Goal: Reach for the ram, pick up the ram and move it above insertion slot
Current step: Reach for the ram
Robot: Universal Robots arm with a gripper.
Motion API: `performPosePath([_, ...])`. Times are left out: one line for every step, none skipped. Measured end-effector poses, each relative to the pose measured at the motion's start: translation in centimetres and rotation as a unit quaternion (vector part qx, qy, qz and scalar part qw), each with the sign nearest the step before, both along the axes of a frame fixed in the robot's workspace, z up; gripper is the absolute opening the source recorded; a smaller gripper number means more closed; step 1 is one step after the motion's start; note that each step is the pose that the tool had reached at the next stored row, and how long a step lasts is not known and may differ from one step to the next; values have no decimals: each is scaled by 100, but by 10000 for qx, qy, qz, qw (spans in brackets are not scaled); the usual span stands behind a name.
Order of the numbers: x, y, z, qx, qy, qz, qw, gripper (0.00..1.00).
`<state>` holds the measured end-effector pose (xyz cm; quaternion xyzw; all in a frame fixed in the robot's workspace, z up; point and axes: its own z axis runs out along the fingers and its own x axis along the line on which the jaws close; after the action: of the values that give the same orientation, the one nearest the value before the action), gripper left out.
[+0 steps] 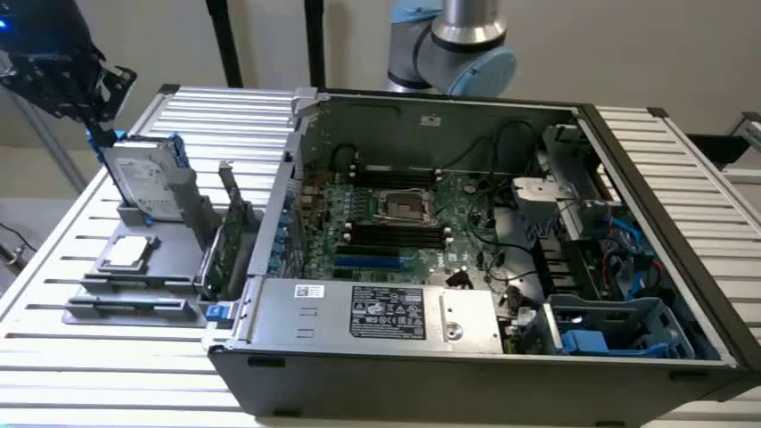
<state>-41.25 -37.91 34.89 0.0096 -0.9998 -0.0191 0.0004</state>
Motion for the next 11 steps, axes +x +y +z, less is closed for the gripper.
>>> performPosePath([0, 0, 0, 0, 0, 0, 10000, 11])
performPosePath([0, 0, 0, 0, 0, 0, 10000, 11])
performPosePath([0, 0, 0, 0, 0, 0, 10000, 11])
performPosePath([0, 0, 0, 0, 0, 0, 10000, 11])
performPosePath([0, 0, 0, 0, 0, 0, 10000, 11])
performPosePath([0, 0, 0, 0, 0, 0, 10000, 11])
performPosePath([0, 0, 0, 0, 0, 0, 10000, 11])
performPosePath([0, 0, 0, 0, 0, 0, 10000, 11])
performPosePath([0, 0, 0, 0, 0, 0, 10000, 11])
performPosePath([0, 0, 0, 0, 0, 0, 10000, 11])
performPosePath([0, 0, 0, 0, 0, 0, 10000, 11])
